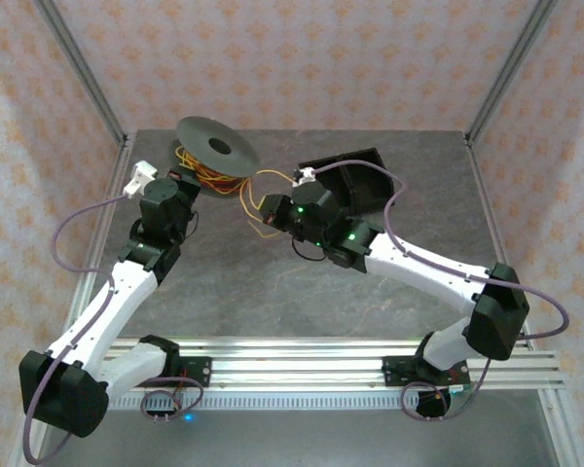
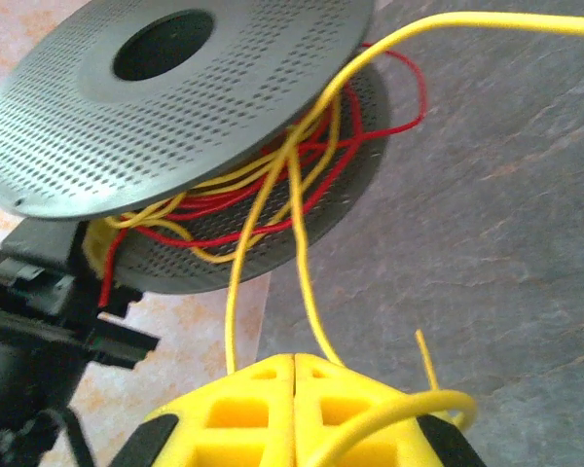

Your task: Wrap the cables

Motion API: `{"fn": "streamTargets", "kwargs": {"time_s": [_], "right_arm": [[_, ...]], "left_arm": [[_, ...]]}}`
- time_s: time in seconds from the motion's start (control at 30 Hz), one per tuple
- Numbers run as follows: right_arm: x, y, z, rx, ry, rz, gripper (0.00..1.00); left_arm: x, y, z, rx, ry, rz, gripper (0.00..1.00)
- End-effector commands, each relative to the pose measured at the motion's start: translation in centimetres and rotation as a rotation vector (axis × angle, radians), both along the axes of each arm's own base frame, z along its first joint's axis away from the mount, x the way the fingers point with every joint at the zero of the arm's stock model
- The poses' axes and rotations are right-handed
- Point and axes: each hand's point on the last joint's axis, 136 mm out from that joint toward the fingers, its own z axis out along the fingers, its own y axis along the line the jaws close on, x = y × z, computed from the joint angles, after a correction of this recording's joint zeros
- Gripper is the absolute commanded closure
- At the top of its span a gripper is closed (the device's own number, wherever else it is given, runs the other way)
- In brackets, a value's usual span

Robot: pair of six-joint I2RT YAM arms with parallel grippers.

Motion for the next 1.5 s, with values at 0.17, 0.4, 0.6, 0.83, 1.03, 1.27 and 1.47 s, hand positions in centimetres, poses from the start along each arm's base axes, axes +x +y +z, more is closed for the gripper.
{"fn": "streamTargets", "kwargs": {"time_s": [0.17, 0.4, 0.6, 0.83, 1.03, 1.27, 1.47], "right_arm": [[0.2, -2.7, 0.3, 0.006, -0.04, -0.067, 1.0], [-1.5, 0.7, -0.3, 0.028, -0.036, 0.092, 1.0], [-1.4, -0.8, -1.6, 0.006, -0.031, 0.046, 1.0], [-1.8, -1.8, -1.9, 0.019, -0.024, 0.035, 1.0], [-2.4, 1.0, -0.8, 0.061, -0.04, 0.141, 1.0], [-4.1, 3.6, 0.5, 0.087, -0.069, 0.243, 1.0], [-4.0, 1.7, -0.8, 0.015, -0.075, 0.194, 1.0]], "left_arm": [[-0.9, -0.2, 4.5, -0.012, -0.151, 0.008, 1.0], [-2.0, 0.0, 3.5, 0.059, -0.064, -0.001, 1.0], [-2.4, -0.2, 2.6, 0.117, 0.001, -0.029, 1.0], [-2.2, -0.9, 3.0, 0.099, 0.0, -0.064, 1.0], [-2.9, -0.8, 3.2, 0.104, 0.013, -0.072, 1.0], [-2.4, -1.3, 2.0, 0.116, 0.056, -0.097, 1.0], [-2.9, -1.6, 2.5, 0.116, 0.056, -0.121, 1.0]]}}
